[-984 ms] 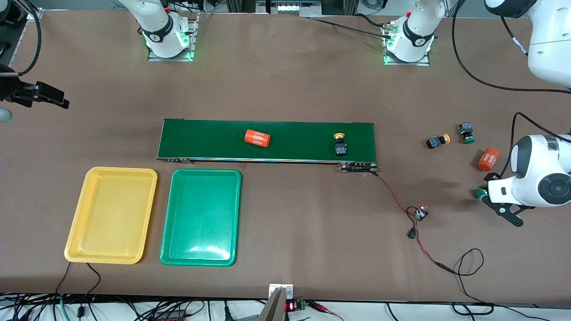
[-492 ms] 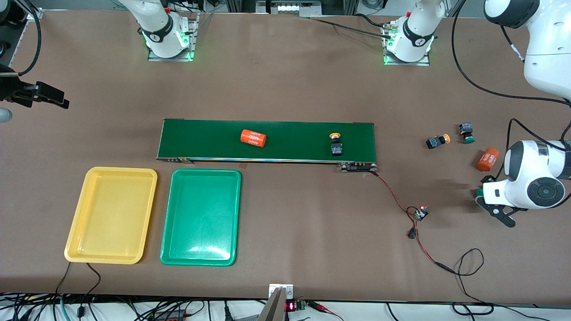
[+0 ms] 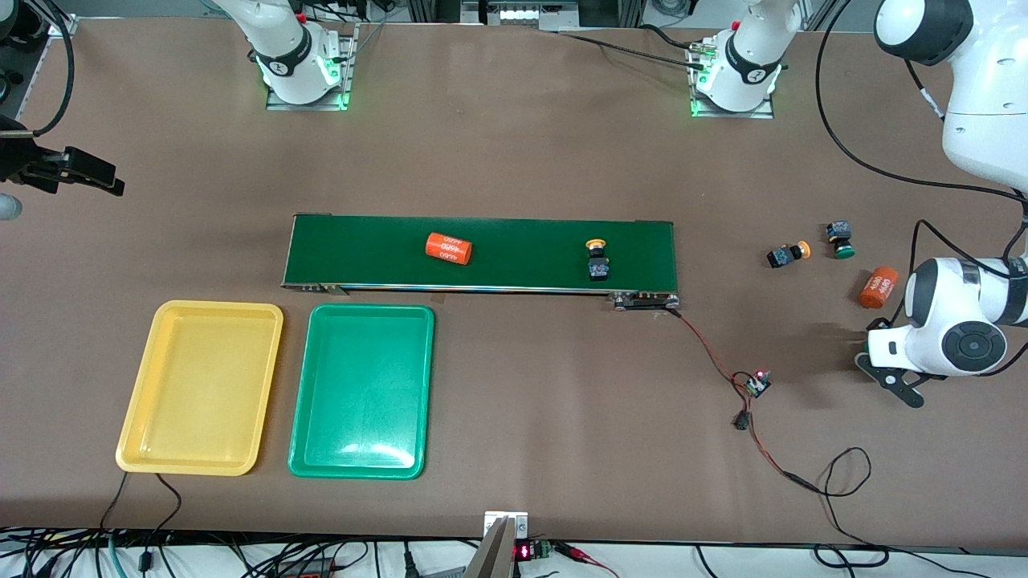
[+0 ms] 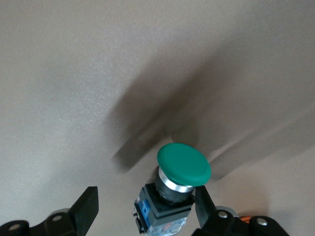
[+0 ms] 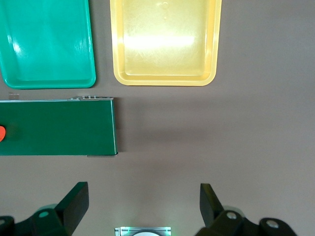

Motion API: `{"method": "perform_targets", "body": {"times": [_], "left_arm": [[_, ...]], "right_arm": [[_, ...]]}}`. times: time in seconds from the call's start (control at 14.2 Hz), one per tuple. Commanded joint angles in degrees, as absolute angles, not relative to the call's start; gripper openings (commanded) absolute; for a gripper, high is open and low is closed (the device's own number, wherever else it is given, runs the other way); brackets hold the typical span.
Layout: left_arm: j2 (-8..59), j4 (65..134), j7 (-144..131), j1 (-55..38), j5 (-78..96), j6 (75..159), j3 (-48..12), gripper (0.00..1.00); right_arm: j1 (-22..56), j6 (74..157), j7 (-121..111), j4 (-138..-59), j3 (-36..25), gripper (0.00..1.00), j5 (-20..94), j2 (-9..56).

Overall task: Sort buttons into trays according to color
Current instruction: 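Grasp the green-capped button with the left gripper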

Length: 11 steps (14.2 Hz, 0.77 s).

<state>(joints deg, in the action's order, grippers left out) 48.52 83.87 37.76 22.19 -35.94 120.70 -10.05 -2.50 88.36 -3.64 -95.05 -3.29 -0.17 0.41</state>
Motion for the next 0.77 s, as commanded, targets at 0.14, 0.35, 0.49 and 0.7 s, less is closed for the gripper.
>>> {"method": "perform_targets", "body": {"times": [0.14, 0.35, 0.49, 0.7], "left_arm": [[49.8, 82.1, 38.9, 22.3, -37.4, 120.8, -10.5, 0.87], [49.7, 82.2, 38.9, 22.1, -37.2, 120.8, -10.5, 0.82], [49.7, 82.2, 38.6, 22.1, -37.0, 120.8, -10.5, 0.57], [49.7, 82.2, 38.1, 22.1, -36.7, 120.7, -10.5, 0.37]], "right_arm": [[-3.1, 87.6, -4.6, -94.7, -3.0, 1.0, -0.1, 0.4], [-3.1, 87.6, -4.6, -94.7, -3.0, 1.0, -0.1, 0.4], [-3.1, 87.6, -4.6, -94.7, -3.0, 1.0, -0.1, 0.4], [-3.1, 87.6, -4.6, -94.7, -3.0, 1.0, -0.1, 0.4]]}}
